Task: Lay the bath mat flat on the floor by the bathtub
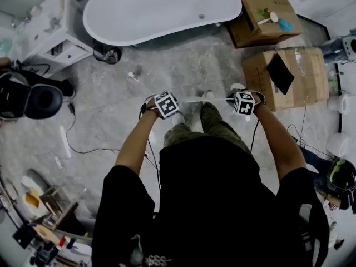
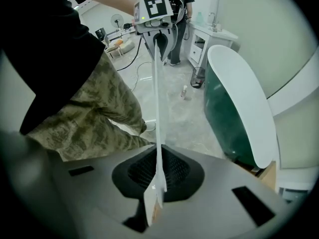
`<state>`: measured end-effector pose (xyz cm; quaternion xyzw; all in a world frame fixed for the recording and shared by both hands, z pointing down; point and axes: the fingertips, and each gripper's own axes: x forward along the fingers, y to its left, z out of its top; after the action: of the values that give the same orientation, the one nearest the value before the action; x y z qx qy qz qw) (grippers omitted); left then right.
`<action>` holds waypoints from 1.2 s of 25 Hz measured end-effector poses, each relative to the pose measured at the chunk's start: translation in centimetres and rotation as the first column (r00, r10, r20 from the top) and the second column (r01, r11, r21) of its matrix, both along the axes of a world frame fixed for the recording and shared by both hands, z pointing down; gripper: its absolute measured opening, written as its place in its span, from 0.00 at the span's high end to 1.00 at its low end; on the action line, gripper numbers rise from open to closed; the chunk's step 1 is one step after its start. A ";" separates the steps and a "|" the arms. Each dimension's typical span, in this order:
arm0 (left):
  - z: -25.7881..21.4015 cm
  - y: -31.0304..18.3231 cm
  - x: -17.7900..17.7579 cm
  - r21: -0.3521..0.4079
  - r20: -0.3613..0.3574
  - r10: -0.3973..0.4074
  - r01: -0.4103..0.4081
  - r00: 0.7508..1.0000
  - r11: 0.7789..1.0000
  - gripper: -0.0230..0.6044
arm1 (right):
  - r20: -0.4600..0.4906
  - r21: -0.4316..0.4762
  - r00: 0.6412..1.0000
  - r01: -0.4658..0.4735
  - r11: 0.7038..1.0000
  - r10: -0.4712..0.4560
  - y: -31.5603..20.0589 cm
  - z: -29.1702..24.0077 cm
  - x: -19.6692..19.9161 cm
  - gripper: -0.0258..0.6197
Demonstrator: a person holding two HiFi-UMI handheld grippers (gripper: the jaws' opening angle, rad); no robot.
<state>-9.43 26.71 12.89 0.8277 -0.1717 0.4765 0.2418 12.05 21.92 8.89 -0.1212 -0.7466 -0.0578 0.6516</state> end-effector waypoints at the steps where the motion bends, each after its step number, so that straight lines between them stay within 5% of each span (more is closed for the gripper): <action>1: -0.1 -0.4 -0.2 -0.003 0.003 -0.006 0.006 1.000 1.000 0.92 | 0.004 0.006 1.000 -0.003 1.000 0.003 -0.9 -0.1 -0.2 0.92; 14: 0.4 -8.2 -0.9 -0.062 0.043 -0.108 0.111 0.993 0.992 0.92 | 0.062 -0.046 0.996 0.073 0.996 -0.070 -11.3 1.7 -1.4 0.92; 23: 2.4 -15.2 0.9 -0.096 0.017 -0.286 0.286 0.958 0.953 0.92 | 0.109 -0.111 0.993 0.059 0.992 -0.047 -19.6 4.0 0.4 0.92; 30: 6.3 -18.3 0.1 -0.064 0.134 -0.240 0.250 0.962 0.966 0.92 | 0.108 -0.062 0.993 0.048 0.997 -0.041 -23.1 7.9 -0.9 0.92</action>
<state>-9.28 8.37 19.18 0.7581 -0.2683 0.5003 0.3209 11.14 -1.16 16.79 -0.1555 -0.7788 -0.0546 0.6052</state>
